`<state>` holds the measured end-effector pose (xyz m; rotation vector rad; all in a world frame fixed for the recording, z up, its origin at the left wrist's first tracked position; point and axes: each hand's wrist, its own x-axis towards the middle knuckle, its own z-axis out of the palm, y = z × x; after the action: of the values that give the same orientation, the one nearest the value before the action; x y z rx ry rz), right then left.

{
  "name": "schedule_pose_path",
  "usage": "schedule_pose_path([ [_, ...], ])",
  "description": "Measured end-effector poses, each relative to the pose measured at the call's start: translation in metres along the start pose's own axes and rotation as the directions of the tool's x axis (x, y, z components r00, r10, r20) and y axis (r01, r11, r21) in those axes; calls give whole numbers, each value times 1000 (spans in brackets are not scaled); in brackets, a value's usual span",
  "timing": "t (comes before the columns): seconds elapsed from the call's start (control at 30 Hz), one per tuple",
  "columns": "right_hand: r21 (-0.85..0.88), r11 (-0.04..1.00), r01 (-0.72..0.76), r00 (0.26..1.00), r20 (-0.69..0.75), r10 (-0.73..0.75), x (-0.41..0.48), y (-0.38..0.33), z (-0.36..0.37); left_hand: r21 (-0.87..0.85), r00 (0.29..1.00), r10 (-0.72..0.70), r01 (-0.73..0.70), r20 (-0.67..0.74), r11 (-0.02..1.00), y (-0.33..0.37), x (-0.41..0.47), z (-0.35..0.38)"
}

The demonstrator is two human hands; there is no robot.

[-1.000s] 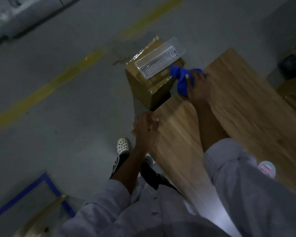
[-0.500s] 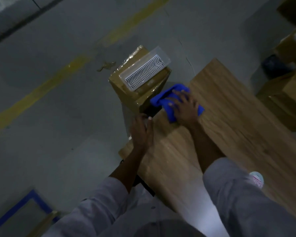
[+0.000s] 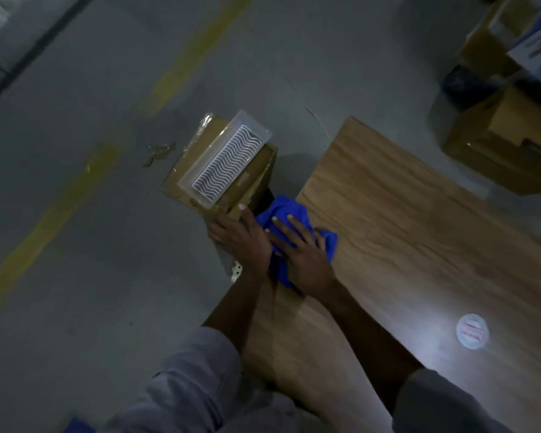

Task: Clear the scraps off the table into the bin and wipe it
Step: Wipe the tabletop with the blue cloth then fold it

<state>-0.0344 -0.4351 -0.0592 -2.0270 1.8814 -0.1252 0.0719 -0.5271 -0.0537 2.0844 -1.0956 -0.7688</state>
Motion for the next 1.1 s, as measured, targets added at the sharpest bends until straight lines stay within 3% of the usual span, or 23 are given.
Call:
schedule_pose_path([
  [0.07, -20, 1000, -8, 998, -58, 7, 17, 20, -8, 41, 999, 38, -37, -10, 998, 1, 4, 14],
  [0.2, 16, 979, -205, 968, -145, 205, 70, 83, -27, -6, 927, 313, -319, 206, 948, 7, -4, 36],
  [0.27, 42, 956, -291, 938, -186, 293, 96, 111, -43, -52, 888, 323, -324, 329, 945, 13, -3, 41],
  [0.33, 65, 922, -382, 893, -232, 386, 120, 136, -62, -139, 864, 382, -356, 327, 924, 19, 2, 41],
  [0.4, 175, 846, -503, 774, -344, 532, 140, 147, -77, -218, 854, 443, -393, 274, 893, 23, 6, 40],
  [0.47, 319, 794, -518, 608, -515, 604, 140, 131, -82, -239, 878, 400, -342, 263, 909, 28, 12, 43],
  [0.5, 339, 810, -478, 605, -542, 583, 131, 112, -79, -231, 890, 364, -306, 275, 923, 29, 14, 45],
  [0.6, 224, 897, -382, 821, -363, 440, 81, 50, -49, -238, 899, 305, -237, 315, 942, 35, 15, 58],
  [0.63, 185, 902, -390, 858, -282, 429, 66, 35, -38, -244, 898, 292, -218, 331, 945, 38, 17, 63],
  [0.7, 161, 880, -447, 862, -188, 472, 63, 32, -27, -236, 891, 271, -193, 364, 952, 42, 21, 74],
  [0.87, 0, 899, -438, 891, -132, 434, 132, 88, -46, -222, 825, 320, -241, 465, 945, 51, 28, 93],
  [0.97, -17, 874, -486, 864, -157, 478, 173, 138, -60, -214, 726, 433, -380, 534, 900, 56, 33, 104],
  [1.03, 41, 842, -538, 820, -205, 534, 196, 165, -76, -207, 598, 573, -569, 560, 796, 60, 35, 108],
  [1.1, 268, 762, -590, 686, -330, 648, 207, 180, -97, -228, 538, 617, -618, 574, 752, 75, 29, 109],
])
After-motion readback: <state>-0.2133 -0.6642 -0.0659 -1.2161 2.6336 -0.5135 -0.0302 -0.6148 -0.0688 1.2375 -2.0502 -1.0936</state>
